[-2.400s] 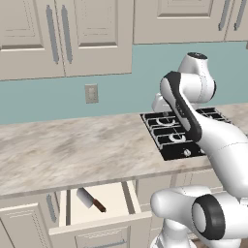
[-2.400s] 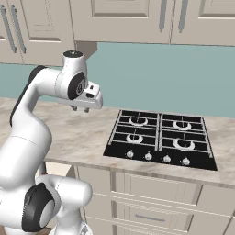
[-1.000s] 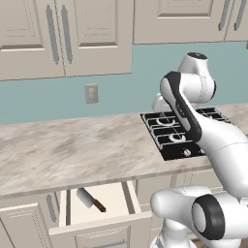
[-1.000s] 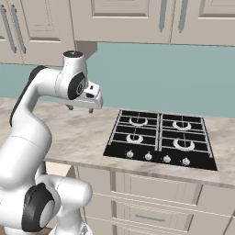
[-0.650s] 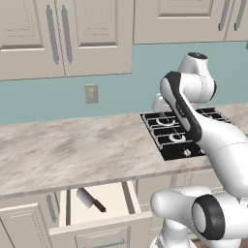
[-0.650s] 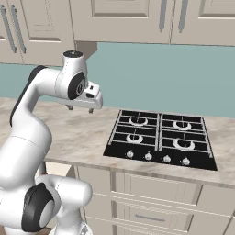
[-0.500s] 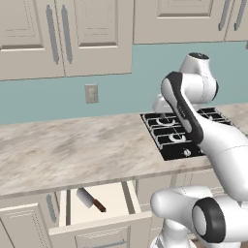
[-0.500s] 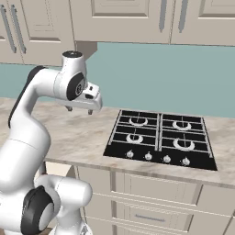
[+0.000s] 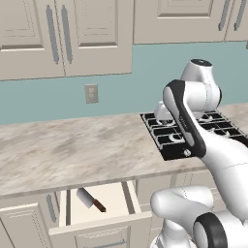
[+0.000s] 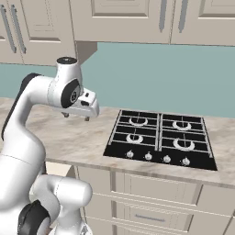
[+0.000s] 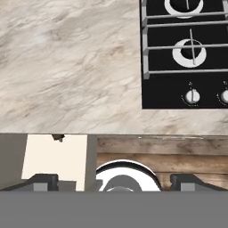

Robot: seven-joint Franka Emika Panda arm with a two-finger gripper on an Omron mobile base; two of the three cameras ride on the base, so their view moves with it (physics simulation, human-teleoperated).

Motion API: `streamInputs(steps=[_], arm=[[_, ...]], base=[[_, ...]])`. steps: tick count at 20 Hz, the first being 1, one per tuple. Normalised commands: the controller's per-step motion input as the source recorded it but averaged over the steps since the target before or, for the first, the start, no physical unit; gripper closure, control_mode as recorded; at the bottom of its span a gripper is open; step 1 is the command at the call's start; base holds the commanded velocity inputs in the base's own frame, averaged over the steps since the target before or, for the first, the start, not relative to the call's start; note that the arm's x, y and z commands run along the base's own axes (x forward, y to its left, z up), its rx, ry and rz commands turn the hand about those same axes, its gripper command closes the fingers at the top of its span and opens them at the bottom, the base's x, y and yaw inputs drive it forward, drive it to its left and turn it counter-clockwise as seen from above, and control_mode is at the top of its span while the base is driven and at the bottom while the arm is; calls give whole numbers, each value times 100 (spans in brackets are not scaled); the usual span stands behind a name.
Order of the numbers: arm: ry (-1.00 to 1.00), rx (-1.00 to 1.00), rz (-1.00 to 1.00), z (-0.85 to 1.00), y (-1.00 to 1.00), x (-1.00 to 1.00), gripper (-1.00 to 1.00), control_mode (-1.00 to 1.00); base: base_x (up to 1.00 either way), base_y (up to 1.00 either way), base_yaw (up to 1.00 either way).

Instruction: Pick up the knife from the drawer and place it on the cutting board. Then place the meat from the plate to the cutting board.

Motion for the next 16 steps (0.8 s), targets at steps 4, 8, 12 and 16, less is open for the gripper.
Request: streamInputs(steps=[4,8,12,16], arm=[[0,0,0,-27,-1,-21,-100,-100],[0,0,0,0,0,0,-100,100],[0,0,0,0,0,0,-100,100],[0,0,0,0,0,0,-100,100]], base=[[0,0,0],[-23,-1,0],[-39,-42,0],[-32,-59,0]])
